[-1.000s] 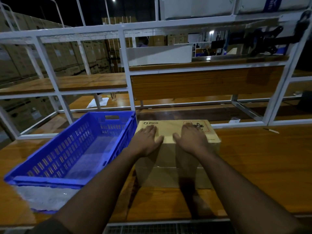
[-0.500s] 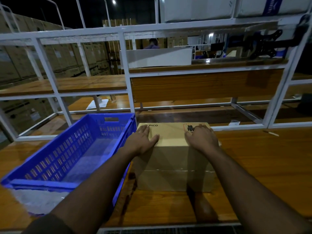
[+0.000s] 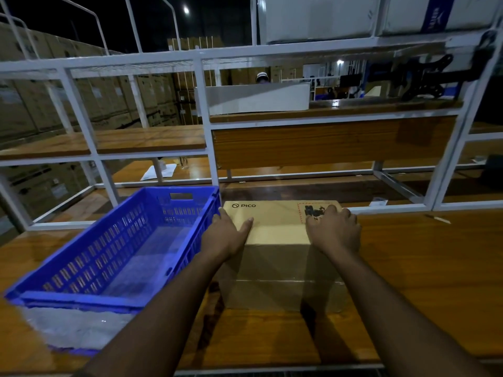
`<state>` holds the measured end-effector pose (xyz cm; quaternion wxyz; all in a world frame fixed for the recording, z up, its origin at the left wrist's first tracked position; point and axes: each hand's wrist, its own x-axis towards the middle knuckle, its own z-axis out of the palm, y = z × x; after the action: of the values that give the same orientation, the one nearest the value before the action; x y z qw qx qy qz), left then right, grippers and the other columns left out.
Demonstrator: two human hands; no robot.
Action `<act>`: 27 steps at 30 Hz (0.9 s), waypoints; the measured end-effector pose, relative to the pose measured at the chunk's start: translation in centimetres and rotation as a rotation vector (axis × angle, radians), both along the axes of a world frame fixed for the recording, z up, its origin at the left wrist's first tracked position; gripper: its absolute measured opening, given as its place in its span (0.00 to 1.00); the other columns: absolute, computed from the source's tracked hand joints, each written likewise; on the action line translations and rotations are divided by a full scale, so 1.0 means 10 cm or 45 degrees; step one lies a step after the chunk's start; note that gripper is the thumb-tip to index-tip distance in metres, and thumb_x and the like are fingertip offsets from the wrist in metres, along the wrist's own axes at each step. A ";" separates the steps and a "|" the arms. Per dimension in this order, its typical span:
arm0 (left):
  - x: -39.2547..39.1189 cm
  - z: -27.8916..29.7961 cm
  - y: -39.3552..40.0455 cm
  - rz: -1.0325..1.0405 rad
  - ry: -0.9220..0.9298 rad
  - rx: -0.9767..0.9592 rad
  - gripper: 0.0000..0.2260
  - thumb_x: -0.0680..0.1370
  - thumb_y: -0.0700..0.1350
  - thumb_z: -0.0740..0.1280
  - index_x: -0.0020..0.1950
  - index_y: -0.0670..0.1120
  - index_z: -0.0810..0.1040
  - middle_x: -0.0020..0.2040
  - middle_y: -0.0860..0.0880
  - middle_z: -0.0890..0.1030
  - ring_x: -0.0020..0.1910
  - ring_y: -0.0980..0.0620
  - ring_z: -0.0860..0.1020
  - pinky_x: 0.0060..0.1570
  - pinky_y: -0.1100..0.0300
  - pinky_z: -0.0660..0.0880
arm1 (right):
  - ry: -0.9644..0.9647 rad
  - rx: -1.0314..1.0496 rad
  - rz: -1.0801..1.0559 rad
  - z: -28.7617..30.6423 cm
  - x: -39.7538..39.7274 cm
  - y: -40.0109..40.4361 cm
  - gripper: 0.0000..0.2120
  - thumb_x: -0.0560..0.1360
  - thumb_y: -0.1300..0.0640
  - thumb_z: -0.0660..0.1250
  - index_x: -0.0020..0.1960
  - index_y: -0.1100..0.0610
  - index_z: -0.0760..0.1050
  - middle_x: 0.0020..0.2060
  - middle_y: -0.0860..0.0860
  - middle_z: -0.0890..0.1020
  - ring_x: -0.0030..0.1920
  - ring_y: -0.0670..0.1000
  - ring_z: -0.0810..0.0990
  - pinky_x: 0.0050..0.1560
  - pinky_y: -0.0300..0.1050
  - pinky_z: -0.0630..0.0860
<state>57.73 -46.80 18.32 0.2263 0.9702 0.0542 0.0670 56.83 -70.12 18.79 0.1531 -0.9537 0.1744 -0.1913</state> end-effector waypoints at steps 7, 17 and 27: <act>-0.59 -0.16 -0.03 0.027 -0.351 -0.036 0.47 0.76 0.73 0.55 0.83 0.45 0.42 0.81 0.43 0.58 0.77 0.43 0.64 0.68 0.47 0.70 | -0.261 0.202 0.107 -0.13 -0.37 -0.06 0.40 0.75 0.37 0.67 0.79 0.52 0.54 0.73 0.59 0.66 0.72 0.61 0.66 0.68 0.58 0.68; -0.76 -0.42 0.09 0.121 -0.640 -0.256 0.44 0.76 0.68 0.64 0.82 0.55 0.43 0.72 0.46 0.67 0.66 0.45 0.74 0.54 0.44 0.77 | -0.580 0.285 0.032 -0.44 -0.62 -0.09 0.34 0.76 0.37 0.64 0.77 0.47 0.59 0.58 0.54 0.63 0.56 0.56 0.66 0.50 0.54 0.77; -0.90 -0.43 0.17 0.122 -0.738 -0.092 0.28 0.78 0.72 0.52 0.55 0.50 0.77 0.51 0.52 0.76 0.43 0.51 0.78 0.36 0.56 0.74 | -0.643 0.510 0.025 -0.42 -0.72 -0.12 0.17 0.75 0.42 0.62 0.57 0.51 0.62 0.55 0.53 0.68 0.52 0.55 0.73 0.44 0.58 0.80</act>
<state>48.73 -45.07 13.99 0.2632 0.8983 0.0354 0.3500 49.68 -71.30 14.60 0.3779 -0.8286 0.1561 -0.3824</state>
